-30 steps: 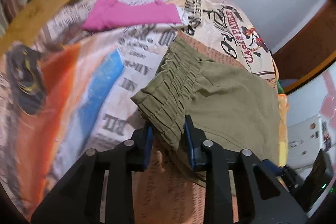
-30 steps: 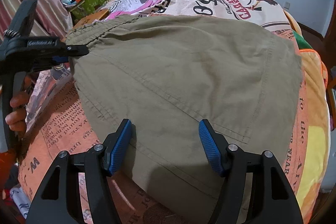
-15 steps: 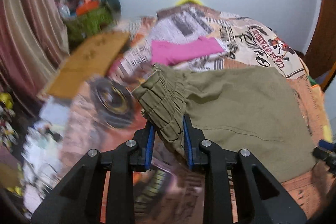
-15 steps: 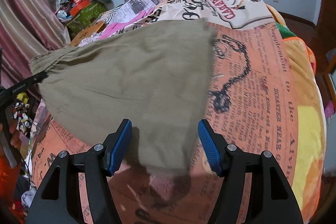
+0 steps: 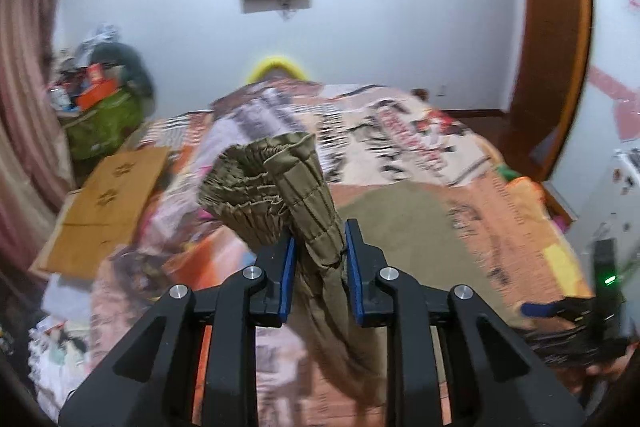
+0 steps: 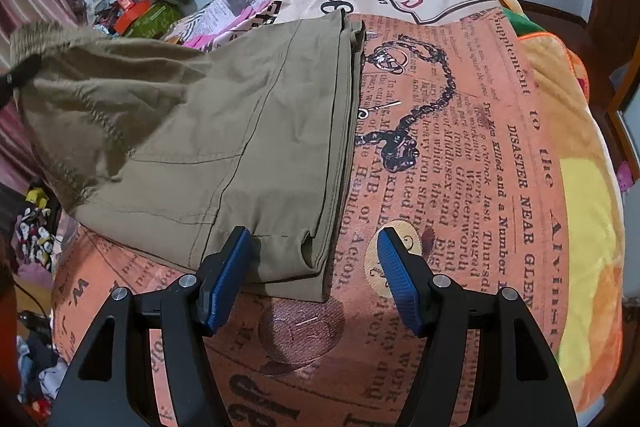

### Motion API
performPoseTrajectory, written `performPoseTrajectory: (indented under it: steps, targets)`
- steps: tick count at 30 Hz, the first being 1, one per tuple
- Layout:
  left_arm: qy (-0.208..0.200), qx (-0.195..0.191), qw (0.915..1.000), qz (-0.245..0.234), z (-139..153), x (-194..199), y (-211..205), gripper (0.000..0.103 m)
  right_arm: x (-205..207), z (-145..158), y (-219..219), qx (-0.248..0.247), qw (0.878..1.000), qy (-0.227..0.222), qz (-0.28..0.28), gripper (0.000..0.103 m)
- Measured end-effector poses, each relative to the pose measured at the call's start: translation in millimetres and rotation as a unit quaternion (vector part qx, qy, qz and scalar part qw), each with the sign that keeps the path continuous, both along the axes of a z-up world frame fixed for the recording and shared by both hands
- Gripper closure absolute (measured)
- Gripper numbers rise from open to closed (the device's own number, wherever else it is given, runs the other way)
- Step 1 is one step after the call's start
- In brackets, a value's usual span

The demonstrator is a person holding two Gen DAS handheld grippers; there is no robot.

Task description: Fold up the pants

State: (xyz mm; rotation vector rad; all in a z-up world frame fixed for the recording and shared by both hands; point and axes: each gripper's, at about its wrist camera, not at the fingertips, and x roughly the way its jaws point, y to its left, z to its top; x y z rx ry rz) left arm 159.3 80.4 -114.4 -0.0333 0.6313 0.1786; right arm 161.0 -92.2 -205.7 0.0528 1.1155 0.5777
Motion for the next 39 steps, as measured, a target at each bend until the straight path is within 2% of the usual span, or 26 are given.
performPoseTrajectory:
  steps: [7,12,17,25,30,35,39]
  targets:
    - [0.004,-0.034,0.9973,-0.065,5,26,-36,0.081,0,-2,-2,0.009,1.000,0.002,-0.001,0.041]
    - [0.018,-0.058,0.9909,-0.120,-2,40,-59,0.081,0,-2,-2,0.013,1.000,0.002,0.000,0.041]
    - [0.046,-0.082,0.9836,-0.154,-17,49,-78,0.081,1,-2,-2,0.015,1.000,0.002,0.000,0.041]
    - [0.109,-0.116,0.9672,-0.198,-47,64,-95,0.081,1,-2,-2,0.017,1.000,0.002,0.000,0.041]
    - [0.153,-0.120,0.9578,-0.212,-71,66,-107,0.081,1,-2,-2,0.017,1.000,0.002,0.000,0.041]
    - [0.185,-0.116,0.9541,-0.205,-86,68,-115,0.081,1,-2,-2,0.017,1.000,0.002,-0.001,0.041]
    - [0.200,-0.094,0.9524,-0.210,-92,65,-123,0.081,-1,2,-5,0.012,1.000,-0.001,-0.007,0.041]
